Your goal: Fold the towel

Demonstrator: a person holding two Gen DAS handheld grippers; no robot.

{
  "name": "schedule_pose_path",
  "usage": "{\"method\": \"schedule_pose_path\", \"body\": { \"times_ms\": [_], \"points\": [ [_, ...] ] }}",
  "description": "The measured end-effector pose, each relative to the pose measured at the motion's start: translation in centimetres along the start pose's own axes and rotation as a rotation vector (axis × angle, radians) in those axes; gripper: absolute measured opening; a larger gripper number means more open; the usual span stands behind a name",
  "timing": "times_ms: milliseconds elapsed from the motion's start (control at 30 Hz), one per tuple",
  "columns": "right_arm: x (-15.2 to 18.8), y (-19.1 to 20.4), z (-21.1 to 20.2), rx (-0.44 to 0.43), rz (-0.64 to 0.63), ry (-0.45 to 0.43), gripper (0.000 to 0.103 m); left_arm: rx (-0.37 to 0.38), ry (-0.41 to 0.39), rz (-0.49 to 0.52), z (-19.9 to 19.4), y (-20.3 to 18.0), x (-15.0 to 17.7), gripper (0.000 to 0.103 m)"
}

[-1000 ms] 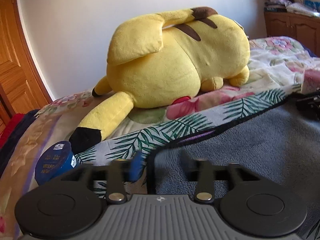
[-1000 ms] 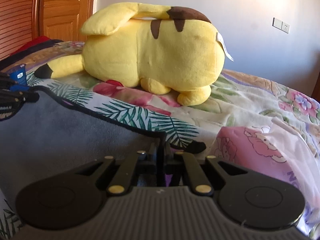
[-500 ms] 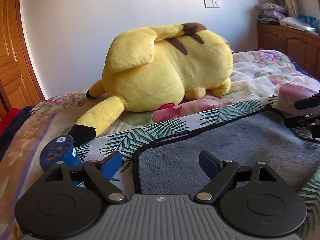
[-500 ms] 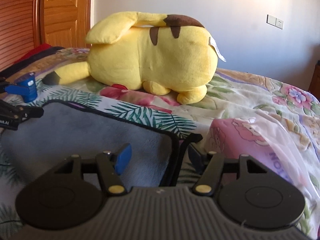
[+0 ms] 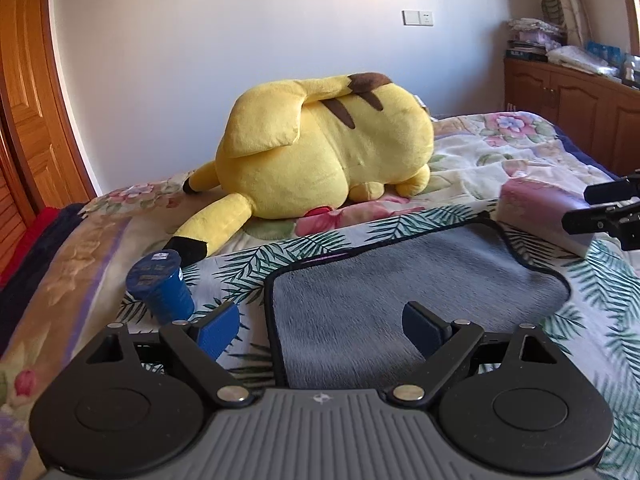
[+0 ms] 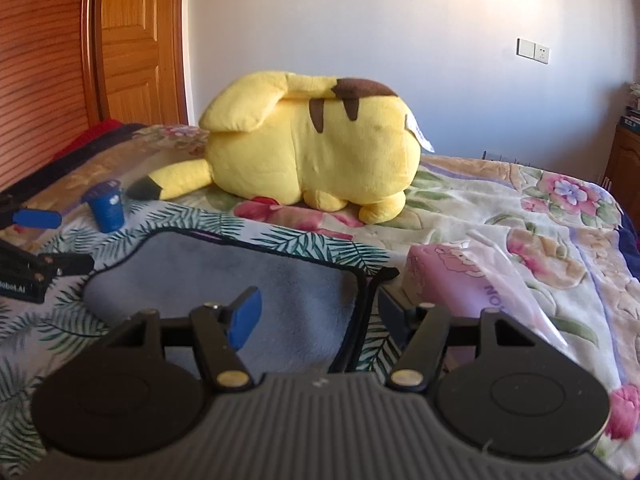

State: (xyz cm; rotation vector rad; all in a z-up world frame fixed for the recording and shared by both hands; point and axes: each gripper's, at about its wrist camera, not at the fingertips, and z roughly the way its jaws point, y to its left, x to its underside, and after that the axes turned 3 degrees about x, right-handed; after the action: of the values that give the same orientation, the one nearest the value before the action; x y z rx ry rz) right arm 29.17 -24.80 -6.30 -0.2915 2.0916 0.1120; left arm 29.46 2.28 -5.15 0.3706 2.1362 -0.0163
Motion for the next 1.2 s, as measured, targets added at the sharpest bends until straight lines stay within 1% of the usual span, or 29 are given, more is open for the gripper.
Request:
{"method": "schedule_pose_path", "body": {
  "times_ms": [133, 433, 700, 800, 1000, 1133, 1200],
  "points": [
    [0.0, 0.4, -2.1, 0.001, 0.005, -0.007, 0.066, 0.013, -0.005, 0.001, -2.4, -0.5, 0.0, 0.094],
    [0.2, 1.3, -6.5, 0.005, 0.017, -0.023, 0.067, 0.027, -0.020, 0.006, -8.0, -1.7, 0.1, 0.094],
    [-0.2, 2.1, -10.7, 0.001, 0.023, -0.039, 0.067, 0.028, -0.032, -0.004, -13.1, -2.6, -0.2, 0.095],
    [-0.5, 2.3, -12.3, 0.002, 0.032, -0.048, 0.067, 0.024, -0.046, -0.013, -15.0, -2.7, -0.5, 0.097],
    [-0.9, 2.6, -15.4, 0.002, 0.035, -0.062, 0.073, 0.022, -0.080, -0.019, -18.6, -3.2, -0.8, 0.103],
    [-0.8, 2.7, -17.0, 0.006, 0.048, -0.074, 0.079, 0.030, -0.095, -0.045, -20.5, -3.4, -0.7, 0.103],
    [-0.7, 2.8, -17.7, 0.007, 0.054, -0.076, 0.080, 0.029, -0.103, -0.054, -21.4, -3.7, -0.6, 0.103]
  ]
}}
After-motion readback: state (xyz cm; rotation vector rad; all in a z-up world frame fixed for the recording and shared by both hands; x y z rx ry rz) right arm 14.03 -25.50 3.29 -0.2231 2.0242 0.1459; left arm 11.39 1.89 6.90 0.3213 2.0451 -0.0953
